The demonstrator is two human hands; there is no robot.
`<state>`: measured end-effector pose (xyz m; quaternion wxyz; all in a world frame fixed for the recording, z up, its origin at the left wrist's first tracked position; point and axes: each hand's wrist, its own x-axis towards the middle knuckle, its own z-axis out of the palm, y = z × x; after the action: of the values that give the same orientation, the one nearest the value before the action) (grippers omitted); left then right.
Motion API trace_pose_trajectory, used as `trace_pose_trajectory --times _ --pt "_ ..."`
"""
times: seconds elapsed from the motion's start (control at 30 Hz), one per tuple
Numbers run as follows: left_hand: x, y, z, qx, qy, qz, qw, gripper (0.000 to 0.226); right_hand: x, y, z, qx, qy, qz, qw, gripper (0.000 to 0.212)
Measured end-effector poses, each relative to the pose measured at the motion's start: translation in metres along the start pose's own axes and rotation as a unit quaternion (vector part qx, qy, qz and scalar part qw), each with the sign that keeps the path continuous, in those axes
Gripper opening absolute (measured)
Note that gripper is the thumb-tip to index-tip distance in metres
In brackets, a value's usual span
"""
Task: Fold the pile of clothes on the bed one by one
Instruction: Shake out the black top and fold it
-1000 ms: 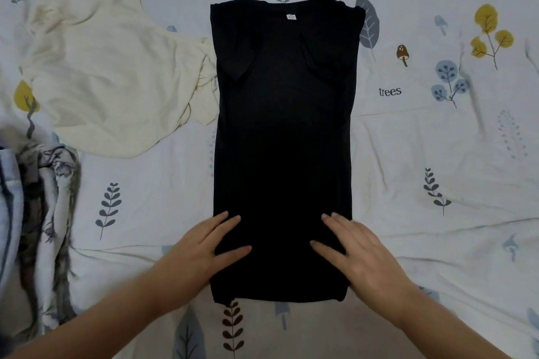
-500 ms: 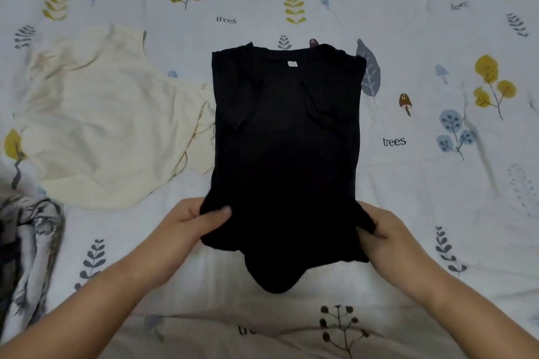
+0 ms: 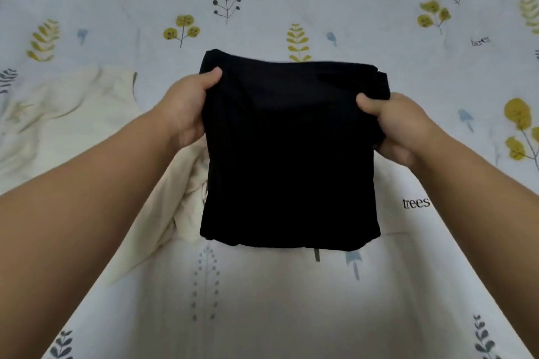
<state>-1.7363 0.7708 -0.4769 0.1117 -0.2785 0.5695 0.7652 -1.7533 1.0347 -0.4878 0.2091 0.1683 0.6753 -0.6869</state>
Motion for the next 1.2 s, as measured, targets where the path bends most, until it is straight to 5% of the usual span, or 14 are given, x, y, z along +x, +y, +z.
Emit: trace_pose_trajectory --times 0.1,0.2,0.3,0.43,0.53,0.6,0.7,0.77,0.87,0.9,1.0,1.07,1.13,1.2 --pt "0.03 -0.01 -0.004 0.119 0.043 -0.005 0.992 0.03 0.021 0.01 0.004 -0.051 0.048 0.032 0.997 0.01" --pt "0.05 -0.037 -0.007 0.248 0.079 -0.022 0.965 0.028 0.038 0.035 0.01 -0.166 0.111 0.037 0.979 0.042" --pt "0.059 -0.053 -0.01 0.383 0.167 0.053 0.907 0.033 0.046 0.046 0.009 -0.29 0.191 -0.024 0.938 0.055" --pt "0.057 -0.058 -0.005 0.463 0.263 0.176 0.828 0.035 0.046 0.045 0.005 -0.283 0.274 -0.074 0.916 0.046" --pt "0.052 -0.064 0.0 0.604 0.161 0.339 0.703 0.058 0.038 0.046 0.008 -0.451 0.207 -0.144 0.856 0.06" --pt "0.058 -0.066 -0.001 0.67 0.088 0.342 0.653 0.053 0.035 0.05 0.007 -0.584 0.151 -0.162 0.781 0.061" --pt "0.076 -0.058 -0.004 0.705 0.067 0.272 0.652 0.021 0.045 0.046 -0.003 -0.641 0.131 -0.175 0.736 0.029" --pt "0.086 -0.047 -0.004 0.671 0.089 0.236 0.697 0.017 0.056 0.035 -0.009 -0.575 0.126 -0.156 0.793 0.014" --pt "0.095 -0.028 -0.005 0.584 0.172 0.215 0.763 0.021 0.069 0.016 -0.014 -0.376 0.194 -0.074 0.903 0.022" --pt "0.096 -0.026 -0.004 0.578 0.208 0.214 0.76 0.022 0.073 0.012 -0.013 -0.349 0.237 -0.065 0.904 0.02" --pt "0.087 -0.032 0.005 0.566 0.265 0.263 0.735 0.033 0.074 0.017 -0.002 -0.444 0.344 -0.109 0.82 0.027" --pt "0.074 -0.044 0.012 0.577 0.208 0.38 0.693 0.044 0.062 0.031 0.018 -0.489 0.309 -0.227 0.784 0.045" --pt "0.066 -0.063 0.011 0.644 0.063 0.483 0.589 0.051 0.051 0.054 0.034 -0.579 0.169 -0.323 0.729 0.056" --pt "0.066 -0.081 0.0 0.745 -0.054 0.442 0.497 0.059 0.05 0.078 0.031 -0.695 0.045 -0.293 0.655 0.064"
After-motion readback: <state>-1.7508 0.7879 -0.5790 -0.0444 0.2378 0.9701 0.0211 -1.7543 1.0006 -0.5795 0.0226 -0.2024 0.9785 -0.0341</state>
